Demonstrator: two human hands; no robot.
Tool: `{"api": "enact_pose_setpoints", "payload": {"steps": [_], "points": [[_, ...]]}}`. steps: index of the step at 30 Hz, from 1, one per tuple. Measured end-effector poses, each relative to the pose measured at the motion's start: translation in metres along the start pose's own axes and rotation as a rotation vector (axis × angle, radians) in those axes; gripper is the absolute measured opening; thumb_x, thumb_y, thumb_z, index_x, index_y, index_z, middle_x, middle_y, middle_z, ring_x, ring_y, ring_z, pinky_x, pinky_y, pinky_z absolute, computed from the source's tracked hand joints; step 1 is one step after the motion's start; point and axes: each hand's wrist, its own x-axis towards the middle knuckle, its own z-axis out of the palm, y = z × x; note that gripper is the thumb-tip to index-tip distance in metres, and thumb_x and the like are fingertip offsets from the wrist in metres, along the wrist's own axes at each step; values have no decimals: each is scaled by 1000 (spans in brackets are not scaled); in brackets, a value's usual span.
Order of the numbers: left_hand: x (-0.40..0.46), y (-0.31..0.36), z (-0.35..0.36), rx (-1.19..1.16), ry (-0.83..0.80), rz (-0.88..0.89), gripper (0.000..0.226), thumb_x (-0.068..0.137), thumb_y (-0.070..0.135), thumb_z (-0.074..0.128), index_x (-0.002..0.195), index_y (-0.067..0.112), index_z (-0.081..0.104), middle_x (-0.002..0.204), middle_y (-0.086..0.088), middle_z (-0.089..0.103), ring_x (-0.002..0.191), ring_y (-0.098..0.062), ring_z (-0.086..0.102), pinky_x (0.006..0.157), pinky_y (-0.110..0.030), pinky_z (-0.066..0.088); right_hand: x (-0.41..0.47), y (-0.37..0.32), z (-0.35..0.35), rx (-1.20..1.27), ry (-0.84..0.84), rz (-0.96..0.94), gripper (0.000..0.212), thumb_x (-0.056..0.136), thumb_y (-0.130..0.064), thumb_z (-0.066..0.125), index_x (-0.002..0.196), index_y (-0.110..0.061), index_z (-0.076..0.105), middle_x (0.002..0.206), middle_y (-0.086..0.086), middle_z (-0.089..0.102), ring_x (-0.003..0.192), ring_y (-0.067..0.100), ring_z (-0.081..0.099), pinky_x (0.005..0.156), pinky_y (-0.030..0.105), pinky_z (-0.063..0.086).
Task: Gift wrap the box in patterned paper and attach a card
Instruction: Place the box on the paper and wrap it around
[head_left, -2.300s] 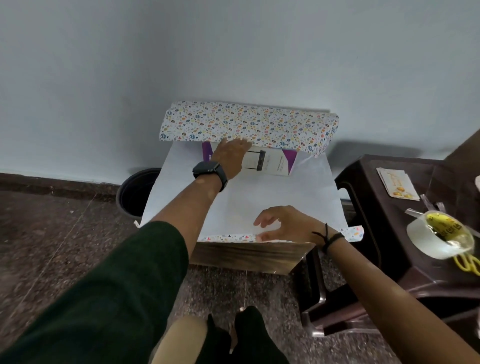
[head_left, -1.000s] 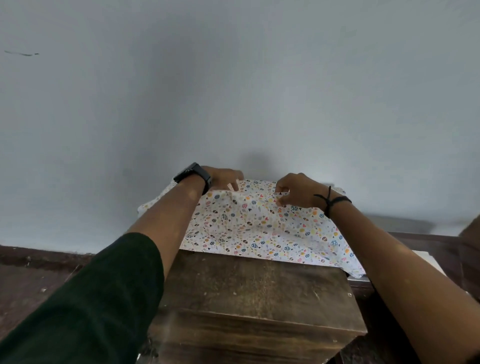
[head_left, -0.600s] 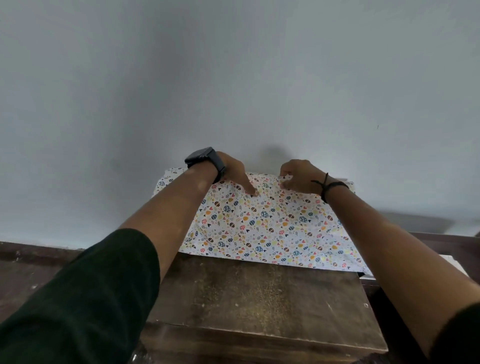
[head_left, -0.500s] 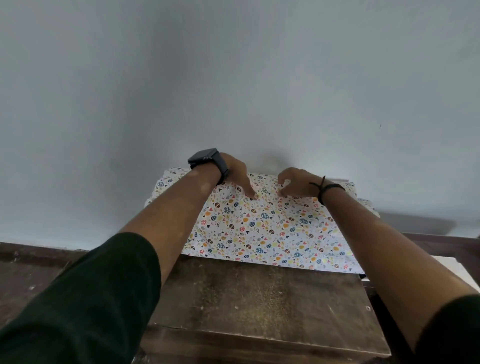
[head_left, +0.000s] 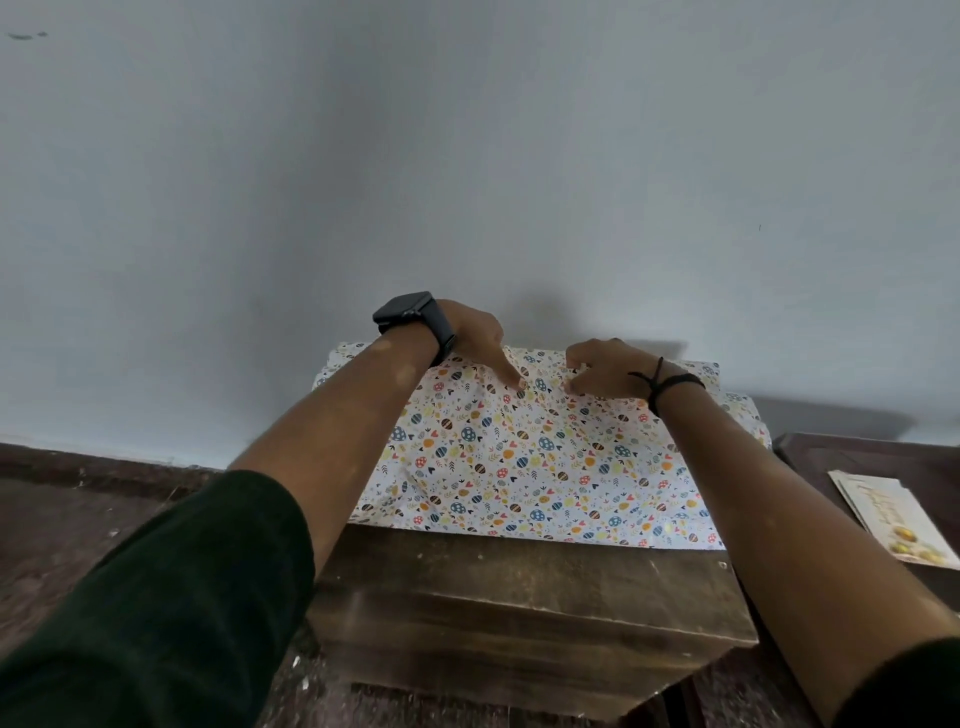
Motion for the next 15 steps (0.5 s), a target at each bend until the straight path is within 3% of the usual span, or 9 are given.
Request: {"api": "enact_pose_setpoints", "payload": {"steps": [3,6,9,12,15], "points": [[-16,-1,6,-64,-9,22,55,78,64,60,76,15,35,65,1,32,54,-14,22,53,-25,20,-15,-4,2,-34,-10,-28,28,93,-25,52,110,-1,53,114,14,54,100,27,48,75,27,35],[-30,-1,15,-144,-18,22,52,77,60,65,74,17,36,64,2,36,55,-14,26,54,-25,24,-32,-9,2,-84,-35,-39,34,95,-29,50,117,-3,53,117,10,53,109,26,48,83,29,39],[-41,-1,23,-181,-16,22,49,77,56,67,76,16,38,67,3,39,58,-14,31,56,-24,28,-44,-12,4,-98,-49,-46,37,95,-31,51,113,1,55,108,11,56,98,24,49,76,28,37],[-51,-3,29,-225,-8,55,50,75,57,68,71,19,35,69,3,38,59,-13,30,57,-23,27,-50,-12,9,-106,-32,-72,37,93,-32,53,114,-2,56,117,11,57,106,25,50,87,34,44],[-60,-11,34,-345,-8,61,39,77,51,70,82,19,47,79,4,48,65,-9,42,59,-20,35,-53,-14,12,-133,-36,-81,36,94,-33,53,121,-10,53,125,8,53,114,24,47,92,36,43]]}}
